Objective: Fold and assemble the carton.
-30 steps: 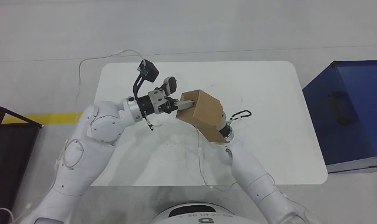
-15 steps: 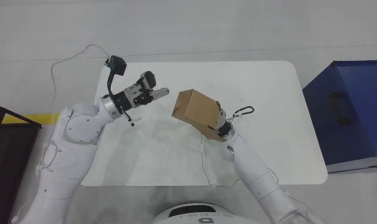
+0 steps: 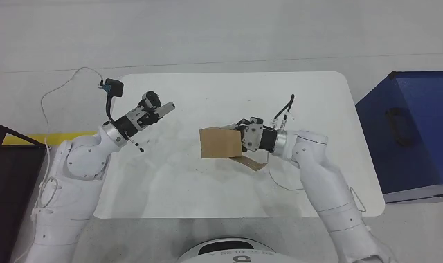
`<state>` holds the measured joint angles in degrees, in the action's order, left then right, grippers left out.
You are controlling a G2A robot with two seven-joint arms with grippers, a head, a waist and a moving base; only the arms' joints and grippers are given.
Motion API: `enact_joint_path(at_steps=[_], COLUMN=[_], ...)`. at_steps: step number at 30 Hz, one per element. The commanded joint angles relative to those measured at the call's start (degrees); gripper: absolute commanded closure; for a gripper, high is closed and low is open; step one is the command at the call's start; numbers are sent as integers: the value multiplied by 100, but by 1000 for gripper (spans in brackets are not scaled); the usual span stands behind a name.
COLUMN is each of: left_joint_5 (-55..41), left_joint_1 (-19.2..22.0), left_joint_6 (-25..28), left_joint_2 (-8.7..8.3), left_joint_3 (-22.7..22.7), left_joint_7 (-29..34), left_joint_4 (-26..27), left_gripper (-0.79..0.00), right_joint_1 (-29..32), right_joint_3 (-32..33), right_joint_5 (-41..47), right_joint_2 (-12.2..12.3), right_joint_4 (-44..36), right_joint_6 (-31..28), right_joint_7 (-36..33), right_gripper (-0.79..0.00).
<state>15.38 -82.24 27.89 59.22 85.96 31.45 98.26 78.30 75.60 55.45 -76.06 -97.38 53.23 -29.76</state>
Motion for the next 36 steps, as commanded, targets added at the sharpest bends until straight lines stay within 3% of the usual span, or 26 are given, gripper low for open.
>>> enact_joint_path(at_steps=[1,5,6,8,9,10,14,19,25,27,31,36], left_joint_5=[0,0,0,0,0,0,0,0,0,0,0,0], left_joint_1=[2,2,2,2,2,2,2,2,2,2,2,2], left_joint_6=[1,1,1,1,1,1,1,1,1,1,1,1], left_joint_2=[1,1,1,1,1,1,1,1,1,1,1,1], left_joint_3=[-4,-4,-4,-4,-4,-4,-4,-4,-4,-4,-4,-4], left_joint_7=[2,2,2,2,2,2,2,2,2,2,2,2], left_joint_4=[2,2,2,2,2,2,2,2,2,2,2,2], left_gripper=[-785,-785,-785,-785,-785,-785,-785,-785,-785,-785,-785,-785], right_joint_1=[-42,-328,-473,-835,-1033,-1217,-1853,-2078,-1508,-1188,-519,-461], right_joint_3=[69,-561,-785,-1248,-1465,-1660,-2142,-2008,-1192,-992,-697,-673], right_joint_5=[-384,-1090,-1295,-1752,-1947,-2022,-1785,-1363,-632,-523,-173,-98], right_joint_2=[77,349,443,636,725,802,1042,1278,1410,1426,1434,1430], right_joint_4=[-411,-368,-257,-11,85,156,125,-336,-1057,-1170,-1266,-1257], right_joint_6=[477,477,477,477,477,477,477,477,362,90,-743,-835], right_joint_7=[729,1221,1254,1291,1271,1165,691,974,1402,1535,1531,1508], right_gripper=[0,0,-114,-566,-717,-785,-785,-785,-785,-760,-785,-785])
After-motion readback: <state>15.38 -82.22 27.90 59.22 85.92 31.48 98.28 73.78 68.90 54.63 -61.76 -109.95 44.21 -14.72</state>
